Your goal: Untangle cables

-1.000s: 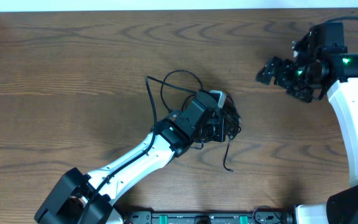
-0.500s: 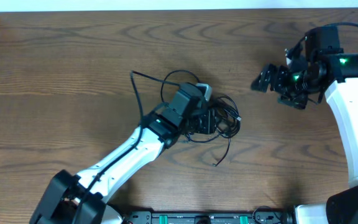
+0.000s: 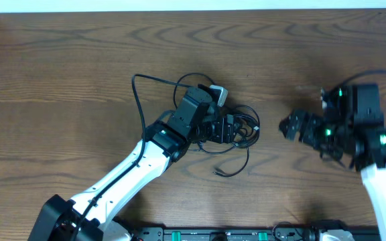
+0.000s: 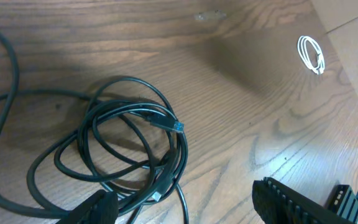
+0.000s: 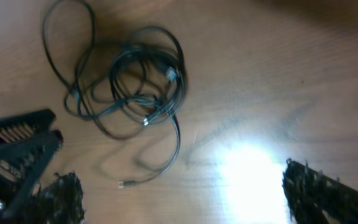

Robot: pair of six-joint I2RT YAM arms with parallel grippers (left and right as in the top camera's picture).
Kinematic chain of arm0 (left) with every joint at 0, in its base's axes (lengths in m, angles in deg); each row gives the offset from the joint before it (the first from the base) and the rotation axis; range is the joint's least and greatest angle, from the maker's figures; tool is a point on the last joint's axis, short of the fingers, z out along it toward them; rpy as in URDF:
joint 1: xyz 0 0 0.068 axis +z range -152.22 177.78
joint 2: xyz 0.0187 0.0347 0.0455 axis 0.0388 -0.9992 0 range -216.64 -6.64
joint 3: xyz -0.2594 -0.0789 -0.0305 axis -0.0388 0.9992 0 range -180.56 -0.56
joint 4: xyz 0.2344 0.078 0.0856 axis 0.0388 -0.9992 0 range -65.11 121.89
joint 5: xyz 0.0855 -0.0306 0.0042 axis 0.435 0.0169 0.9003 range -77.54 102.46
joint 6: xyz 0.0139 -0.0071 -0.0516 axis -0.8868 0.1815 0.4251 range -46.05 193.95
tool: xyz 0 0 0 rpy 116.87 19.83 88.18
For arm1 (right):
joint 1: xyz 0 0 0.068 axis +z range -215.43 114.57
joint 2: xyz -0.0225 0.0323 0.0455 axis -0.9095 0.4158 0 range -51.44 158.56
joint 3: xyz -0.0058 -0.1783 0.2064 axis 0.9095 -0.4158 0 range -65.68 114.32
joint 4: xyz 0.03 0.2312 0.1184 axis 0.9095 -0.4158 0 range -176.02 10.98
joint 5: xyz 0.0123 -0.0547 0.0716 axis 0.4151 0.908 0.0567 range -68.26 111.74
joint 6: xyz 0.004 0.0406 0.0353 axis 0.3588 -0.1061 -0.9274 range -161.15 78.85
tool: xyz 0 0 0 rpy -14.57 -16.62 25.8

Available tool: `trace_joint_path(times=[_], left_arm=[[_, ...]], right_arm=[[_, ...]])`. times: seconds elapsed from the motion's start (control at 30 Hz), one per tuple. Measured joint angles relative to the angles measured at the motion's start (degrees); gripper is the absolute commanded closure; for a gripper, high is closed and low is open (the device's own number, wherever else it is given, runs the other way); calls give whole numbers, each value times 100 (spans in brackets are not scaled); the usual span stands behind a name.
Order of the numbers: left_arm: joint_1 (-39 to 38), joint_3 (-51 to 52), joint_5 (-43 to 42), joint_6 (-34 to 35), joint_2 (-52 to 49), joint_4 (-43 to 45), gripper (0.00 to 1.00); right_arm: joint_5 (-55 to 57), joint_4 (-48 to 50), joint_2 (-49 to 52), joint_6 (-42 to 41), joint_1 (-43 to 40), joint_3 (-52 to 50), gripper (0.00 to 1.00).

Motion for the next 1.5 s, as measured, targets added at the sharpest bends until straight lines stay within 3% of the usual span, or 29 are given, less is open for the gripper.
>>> trace_joint_path(times=[0.07,0.2,0.33,0.4,0.67,0.9,1.03,1.23,1.33,1.43,1.47,1.5], left_arm=[[2,0,28,-2,0,0,30],[24,0,76,-42,0,-13,64],[55,0,44,-68,31,-42,86],[55,0,26,-76,111,-46,92],[55,0,13,-87,509,-37,92],[133,0,579,61,511,-273,92],[494,0,787,450,511,-487,90],[1246,0,903,767,516,-837,88],[1410,0,927,938,516,-914,88],[1419,0,922,994,516,-925,88],[1416,0,920,1016,516,-940,88],[1416,0,920,1043,516,-966,88]], right_arm=[[15,256,-264,-131,11,-428,1],[-157,804,-328,-334,13,-1193,1],[-461,1270,-214,-422,13,-1797,1],[-603,1445,-179,-433,20,-2041,1],[-1399,3115,-122,-249,557,-2778,1],[-1167,4861,509,-63,1484,-2892,4],[-715,5587,905,573,1917,-2898,19],[190,6323,1414,1432,2354,-2900,24],[597,6819,1751,1644,2557,-2900,37],[883,7267,2070,1788,2739,-2903,87],[1005,7434,2184,1836,2793,-2905,99],[1113,7552,2269,1858,2833,-2903,99]])
